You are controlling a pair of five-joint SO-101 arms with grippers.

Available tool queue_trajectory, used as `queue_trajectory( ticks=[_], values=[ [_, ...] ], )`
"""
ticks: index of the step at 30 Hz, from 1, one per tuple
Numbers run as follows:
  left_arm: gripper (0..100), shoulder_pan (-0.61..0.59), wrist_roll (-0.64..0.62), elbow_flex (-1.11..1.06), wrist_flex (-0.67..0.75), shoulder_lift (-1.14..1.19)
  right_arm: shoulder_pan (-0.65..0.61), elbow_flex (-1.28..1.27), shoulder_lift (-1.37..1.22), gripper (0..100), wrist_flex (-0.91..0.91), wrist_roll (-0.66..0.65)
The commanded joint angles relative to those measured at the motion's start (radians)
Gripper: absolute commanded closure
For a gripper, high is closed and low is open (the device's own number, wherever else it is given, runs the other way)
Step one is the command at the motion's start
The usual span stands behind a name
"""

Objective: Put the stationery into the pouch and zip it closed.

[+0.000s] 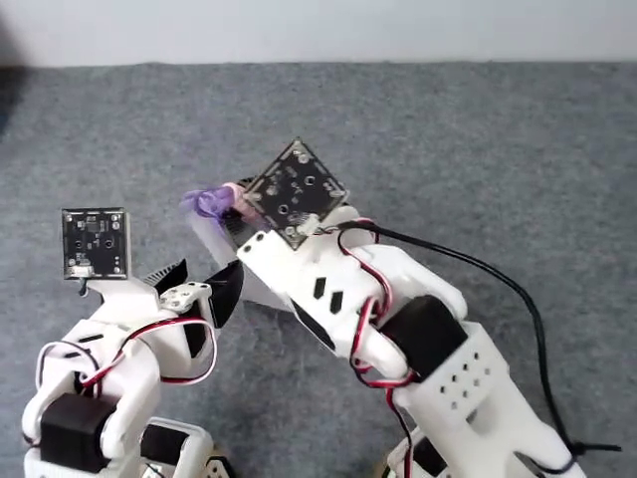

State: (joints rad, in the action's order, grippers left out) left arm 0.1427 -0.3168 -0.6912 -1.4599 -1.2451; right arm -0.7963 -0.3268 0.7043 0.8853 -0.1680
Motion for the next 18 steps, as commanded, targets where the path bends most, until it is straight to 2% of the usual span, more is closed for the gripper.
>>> queue_trajectory(
  ticks=[1, 7, 13, 18],
  values=[
    [77, -0.002, -0.021, -0.001, 0.054, 0.012, -0.067, -0.014, 0.021, 99.1, 0.053, 0.068],
    [77, 0.006, -0.021, -0.059, 0.169, 0.014, -0.074, -0.008, 0.025, 99.1, 0.076, 0.109],
    [77, 0.021, -0.017, -0.065, 0.158, 0.014, -0.002, -0.017, -0.001, 99.1, -0.091, 0.106],
    [81, 0.144, -0.018, -0.062, 0.164, 0.014, -0.002, -0.017, -0.045, 99.1, -0.265, 0.094]
  ],
)
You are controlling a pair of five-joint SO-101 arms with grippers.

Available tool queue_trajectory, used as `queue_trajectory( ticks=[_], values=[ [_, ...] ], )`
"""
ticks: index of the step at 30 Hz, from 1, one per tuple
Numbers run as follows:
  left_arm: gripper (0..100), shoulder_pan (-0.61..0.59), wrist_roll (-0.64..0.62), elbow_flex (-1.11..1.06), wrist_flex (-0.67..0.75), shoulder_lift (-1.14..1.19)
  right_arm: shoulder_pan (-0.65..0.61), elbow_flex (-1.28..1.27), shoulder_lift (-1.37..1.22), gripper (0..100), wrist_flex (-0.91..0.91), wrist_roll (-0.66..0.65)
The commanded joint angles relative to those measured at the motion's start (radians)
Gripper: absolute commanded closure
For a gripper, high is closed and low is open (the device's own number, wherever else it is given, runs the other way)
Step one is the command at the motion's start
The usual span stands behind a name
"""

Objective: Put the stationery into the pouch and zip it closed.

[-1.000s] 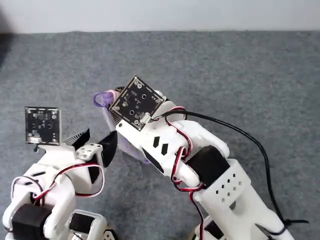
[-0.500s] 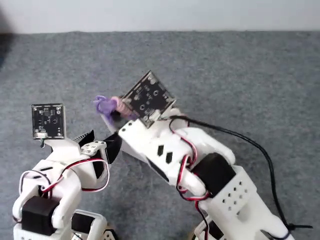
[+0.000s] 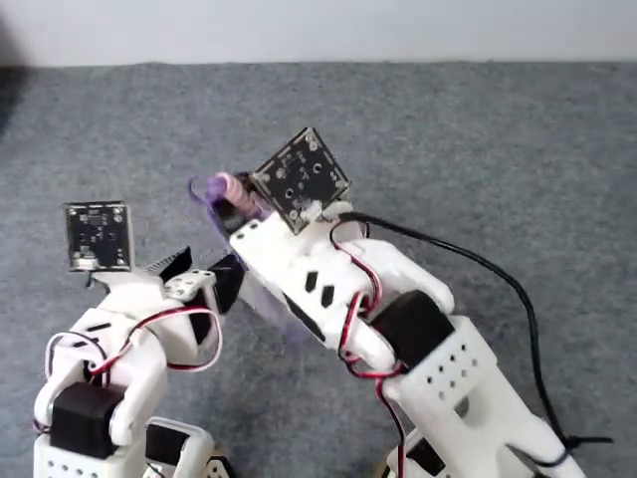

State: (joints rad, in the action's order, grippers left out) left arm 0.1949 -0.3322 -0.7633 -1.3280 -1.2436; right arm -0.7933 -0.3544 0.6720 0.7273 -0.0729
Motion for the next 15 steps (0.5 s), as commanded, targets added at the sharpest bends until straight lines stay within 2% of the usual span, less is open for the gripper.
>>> queue_trajectory(
  ticks=[1, 4, 8, 11, 15],
  values=[
    [83, 0.118, -0.003, 0.007, 0.043, 0.012, -0.007, 0.011, -0.022, 99.1, -0.140, -0.023],
    [90, 0.160, -0.005, 0.004, 0.083, 0.012, -0.008, 0.014, -0.050, 99.1, -0.220, -0.091],
    [92, 0.160, -0.003, -0.064, 0.201, 0.012, -0.028, 0.048, -0.074, 99.1, -0.226, -0.104],
    [92, 0.160, -0.006, -0.091, 0.236, 0.012, -0.048, 0.054, -0.065, 99.1, -0.159, -0.101],
    [92, 0.114, -0.006, -0.077, 0.210, 0.009, -0.045, 0.048, -0.033, 99.1, -0.067, -0.069]
  ],
)
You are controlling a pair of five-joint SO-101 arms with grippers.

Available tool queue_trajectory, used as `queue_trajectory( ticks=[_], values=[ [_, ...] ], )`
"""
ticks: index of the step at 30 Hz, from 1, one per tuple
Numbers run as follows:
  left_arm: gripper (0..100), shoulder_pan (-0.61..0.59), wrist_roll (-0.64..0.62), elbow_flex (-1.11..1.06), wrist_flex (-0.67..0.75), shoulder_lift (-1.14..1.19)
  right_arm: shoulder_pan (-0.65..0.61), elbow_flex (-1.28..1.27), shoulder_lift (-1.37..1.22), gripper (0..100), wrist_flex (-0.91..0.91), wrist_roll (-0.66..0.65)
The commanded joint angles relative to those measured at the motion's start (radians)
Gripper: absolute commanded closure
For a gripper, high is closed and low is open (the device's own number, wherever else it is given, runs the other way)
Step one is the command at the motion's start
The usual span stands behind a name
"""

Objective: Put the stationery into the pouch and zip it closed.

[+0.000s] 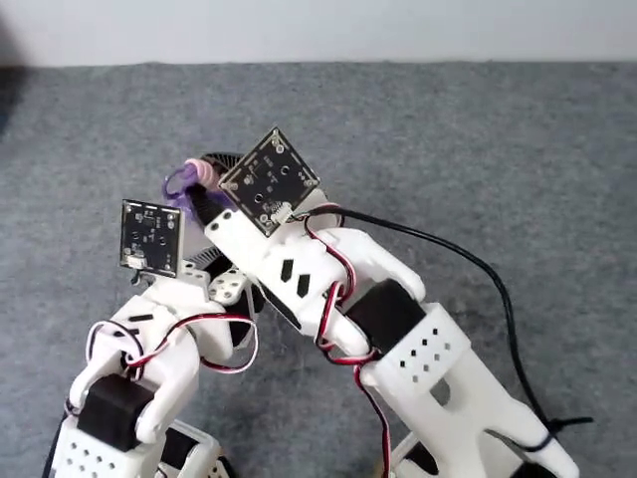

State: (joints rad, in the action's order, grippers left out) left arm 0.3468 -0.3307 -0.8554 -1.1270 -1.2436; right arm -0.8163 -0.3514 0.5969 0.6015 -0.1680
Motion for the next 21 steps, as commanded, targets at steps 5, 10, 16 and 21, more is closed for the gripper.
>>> queue_trajectory(
  ticks=[5, 10, 16, 21],
  values=[
    [92, -0.155, -0.003, 0.061, -0.061, 0.011, -0.012, 0.044, 0.076, 99.1, 0.213, 0.157],
    [92, -0.147, 0.060, 0.127, -0.196, 0.009, -0.005, 0.043, 0.081, 99.1, 0.311, 0.256],
    [92, -0.109, 0.141, 0.277, -0.419, 0.002, -0.005, -0.003, 0.076, 99.1, 0.295, 0.256],
    [92, -0.112, 0.207, 0.383, -0.539, 0.000, -0.005, -0.043, 0.081, 99.1, 0.288, 0.253]
  ],
)
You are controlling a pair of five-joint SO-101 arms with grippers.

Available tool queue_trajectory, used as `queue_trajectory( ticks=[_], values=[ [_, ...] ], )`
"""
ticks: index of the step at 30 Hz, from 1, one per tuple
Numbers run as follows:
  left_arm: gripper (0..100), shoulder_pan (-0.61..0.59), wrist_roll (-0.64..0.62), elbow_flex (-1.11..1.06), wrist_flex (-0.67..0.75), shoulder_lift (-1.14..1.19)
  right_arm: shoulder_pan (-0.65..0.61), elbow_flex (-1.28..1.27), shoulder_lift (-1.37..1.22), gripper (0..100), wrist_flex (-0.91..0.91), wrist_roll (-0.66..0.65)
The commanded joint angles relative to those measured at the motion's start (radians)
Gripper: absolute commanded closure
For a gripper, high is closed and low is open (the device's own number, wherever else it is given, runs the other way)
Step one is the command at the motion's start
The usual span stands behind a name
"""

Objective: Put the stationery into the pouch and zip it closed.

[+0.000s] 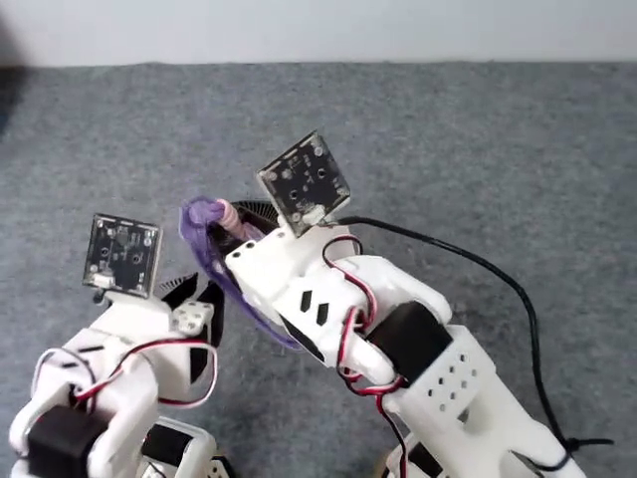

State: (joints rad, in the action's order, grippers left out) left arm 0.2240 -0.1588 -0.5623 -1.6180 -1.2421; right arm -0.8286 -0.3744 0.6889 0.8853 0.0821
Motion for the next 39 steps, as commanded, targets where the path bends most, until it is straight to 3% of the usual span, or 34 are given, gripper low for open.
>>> queue_trajectory(
  ticks=[1, 4, 7, 13, 17, 27, 36, 39],
  values=[
    [92, 0.011, 0.043, 0.108, -0.063, -0.002, 0.007, -0.020, -0.012, 99.1, 0.001, 0.003],
    [92, -0.003, 0.063, 0.154, -0.077, -0.002, 0.007, -0.020, -0.012, 99.1, -0.019, 0.002],
    [90, -0.095, 0.087, 0.191, -0.072, -0.002, 0.007, -0.020, -0.010, 99.1, -0.024, -0.035],
    [75, -0.307, 0.201, 0.194, -0.069, -0.002, 0.005, -0.020, 0.028, 99.1, -0.019, -0.054],
    [75, -0.371, 0.252, 0.194, -0.069, -0.002, 0.027, -0.021, 0.047, 99.1, -0.016, -0.054],
    [75, -0.365, 0.250, 0.177, -0.103, -0.002, 0.131, 0.109, 0.038, 99.1, -0.028, -0.057],
    [86, -0.361, 0.247, 0.108, -0.098, 0.000, 0.131, 0.117, 0.022, 99.1, -0.252, -0.259],
    [90, -0.298, 0.245, 0.088, -0.098, 0.000, 0.131, 0.123, -0.004, 99.1, -0.346, -0.304]
  ],
)
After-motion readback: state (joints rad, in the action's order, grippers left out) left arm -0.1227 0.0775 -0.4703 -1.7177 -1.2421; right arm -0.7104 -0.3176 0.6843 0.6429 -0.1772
